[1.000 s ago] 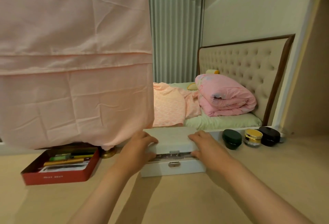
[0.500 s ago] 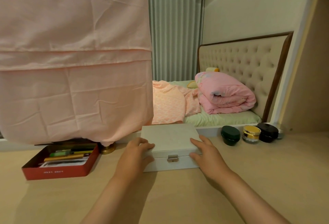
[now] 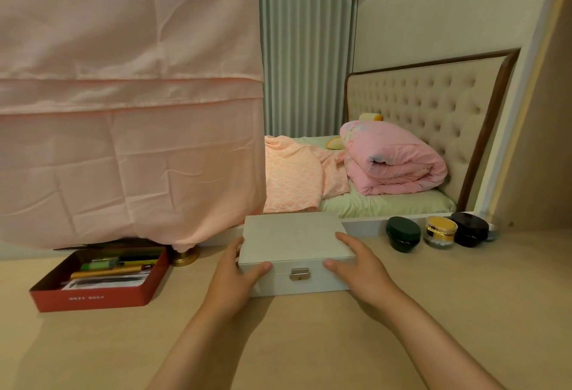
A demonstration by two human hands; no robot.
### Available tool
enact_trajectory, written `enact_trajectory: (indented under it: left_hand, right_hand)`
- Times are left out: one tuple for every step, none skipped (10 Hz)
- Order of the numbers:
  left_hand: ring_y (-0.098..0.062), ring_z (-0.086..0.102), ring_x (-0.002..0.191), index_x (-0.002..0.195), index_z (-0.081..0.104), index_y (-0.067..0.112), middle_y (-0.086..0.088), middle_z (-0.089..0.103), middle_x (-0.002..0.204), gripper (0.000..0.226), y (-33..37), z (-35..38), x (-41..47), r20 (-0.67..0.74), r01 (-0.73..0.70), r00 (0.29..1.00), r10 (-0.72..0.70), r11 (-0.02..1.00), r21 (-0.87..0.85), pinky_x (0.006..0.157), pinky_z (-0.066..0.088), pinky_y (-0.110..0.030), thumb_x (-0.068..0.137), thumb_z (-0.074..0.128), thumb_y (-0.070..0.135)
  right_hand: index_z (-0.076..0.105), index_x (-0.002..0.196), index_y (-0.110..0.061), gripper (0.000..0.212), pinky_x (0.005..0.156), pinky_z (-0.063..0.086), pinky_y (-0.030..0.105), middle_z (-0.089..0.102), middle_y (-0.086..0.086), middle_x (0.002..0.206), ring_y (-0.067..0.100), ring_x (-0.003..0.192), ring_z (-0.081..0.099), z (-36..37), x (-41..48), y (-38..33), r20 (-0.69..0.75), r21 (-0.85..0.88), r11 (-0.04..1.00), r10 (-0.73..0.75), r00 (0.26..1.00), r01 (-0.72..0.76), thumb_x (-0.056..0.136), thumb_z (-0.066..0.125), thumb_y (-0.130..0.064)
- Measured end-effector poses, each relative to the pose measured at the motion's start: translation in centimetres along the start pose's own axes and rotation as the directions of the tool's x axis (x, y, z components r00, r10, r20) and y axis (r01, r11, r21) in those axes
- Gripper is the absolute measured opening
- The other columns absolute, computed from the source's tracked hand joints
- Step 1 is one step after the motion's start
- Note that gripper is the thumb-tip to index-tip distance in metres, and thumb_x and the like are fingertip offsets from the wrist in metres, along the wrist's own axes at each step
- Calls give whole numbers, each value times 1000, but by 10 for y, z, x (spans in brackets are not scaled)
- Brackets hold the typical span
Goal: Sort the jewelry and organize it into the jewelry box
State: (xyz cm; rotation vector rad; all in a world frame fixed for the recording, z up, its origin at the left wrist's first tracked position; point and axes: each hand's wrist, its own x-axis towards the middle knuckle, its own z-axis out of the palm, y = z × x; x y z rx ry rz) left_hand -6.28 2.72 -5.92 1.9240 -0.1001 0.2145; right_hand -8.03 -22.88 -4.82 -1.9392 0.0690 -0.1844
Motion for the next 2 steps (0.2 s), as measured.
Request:
enact_trajectory:
  left_hand:
    - [7, 51, 102, 132, 36, 41, 20, 49, 118, 67, 0, 0, -1, 25, 17, 1000, -16, 998, -67, 78, 45, -17, 83, 79, 31]
    - [-3, 54, 109, 133, 35, 41, 19, 49, 122, 64, 5, -2, -3, 57, 24, 998, -21, 998, -64, 79, 44, -18, 85, 77, 32]
  right_hand:
    - [50, 143, -40, 67, 108, 48, 41, 47, -8, 143, 13, 123, 52, 1, 4, 8, -9, 12, 1000, -1, 1000, 1, 84, 81, -34]
    - [45, 146, -43, 76, 108, 48, 41, 47, -10, 144, 12, 125, 52, -2, 3, 7, 26, 50, 999, 10, 1000, -11, 80, 83, -38]
